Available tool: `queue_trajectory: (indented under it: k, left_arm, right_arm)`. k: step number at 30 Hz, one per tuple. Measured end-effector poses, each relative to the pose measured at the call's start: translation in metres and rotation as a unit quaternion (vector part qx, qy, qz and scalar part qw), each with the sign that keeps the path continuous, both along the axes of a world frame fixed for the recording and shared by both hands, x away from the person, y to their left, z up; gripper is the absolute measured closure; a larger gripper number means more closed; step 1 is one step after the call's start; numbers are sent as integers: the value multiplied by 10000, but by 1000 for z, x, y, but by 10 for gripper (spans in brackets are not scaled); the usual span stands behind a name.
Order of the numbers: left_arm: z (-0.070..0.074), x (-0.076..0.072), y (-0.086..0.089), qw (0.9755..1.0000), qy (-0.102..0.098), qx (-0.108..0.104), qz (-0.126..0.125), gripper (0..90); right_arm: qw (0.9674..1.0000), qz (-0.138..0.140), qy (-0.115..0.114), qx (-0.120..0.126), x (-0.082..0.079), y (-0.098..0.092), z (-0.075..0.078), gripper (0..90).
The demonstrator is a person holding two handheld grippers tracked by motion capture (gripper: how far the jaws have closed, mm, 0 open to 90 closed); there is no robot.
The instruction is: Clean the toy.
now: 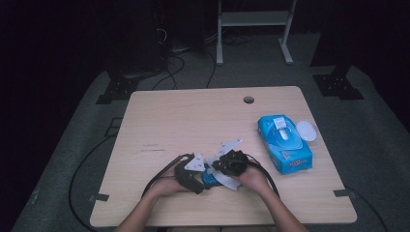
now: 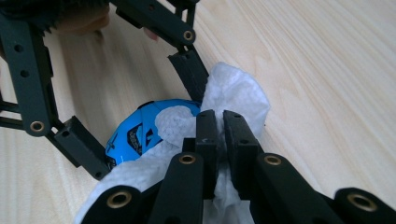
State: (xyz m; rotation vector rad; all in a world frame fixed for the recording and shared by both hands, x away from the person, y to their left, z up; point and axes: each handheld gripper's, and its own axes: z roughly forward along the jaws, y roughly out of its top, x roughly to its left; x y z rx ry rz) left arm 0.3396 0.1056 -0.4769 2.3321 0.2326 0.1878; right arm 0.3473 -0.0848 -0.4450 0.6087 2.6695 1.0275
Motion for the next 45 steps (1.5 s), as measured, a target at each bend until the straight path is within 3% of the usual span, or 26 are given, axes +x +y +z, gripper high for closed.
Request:
queue_trajectory:
  k: [9, 14, 21, 26, 32, 36, 39, 41, 45]
  left_arm:
    - [0, 0, 0, 10000, 24, -29, 11, 254]
    - [0, 0, 1, 10000, -1, -3, -20, 254]
    - [0, 0, 0, 10000, 15, -15, 1, 254]
    - [0, 1, 0, 10000, 12, -7, -8, 254]
    - [0, 1, 1, 10000, 6, -9, -18, 254]
    - [0, 1, 0, 10000, 13, -5, -16, 254]
    - [0, 1, 0, 10000, 19, -11, -14, 254]
    - [0, 1, 0, 10000, 9, 9, -22, 254]
    - [0, 1, 0, 10000, 5, 4, -21, 254]
  right_arm:
    - [9990, 452, -46, -40, -9, 27, -5, 845]
    - [9996, 263, -17, 72, -11, 0, 1, 845]
    - [9997, 108, -85, 217, -28, -34, 6, 842]
    - [9994, 33, -87, 336, -34, -34, 1, 842]
    - [9995, 213, -187, 126, -38, -35, 3, 842]
    - [9998, -90, -100, 172, -34, -51, 4, 842]
    - [9996, -88, -91, 260, -35, -45, 3, 842]
    - [9995, 55, -73, 309, -36, -33, 2, 842]
    - [9993, 281, -158, 187, -37, -19, 0, 842]
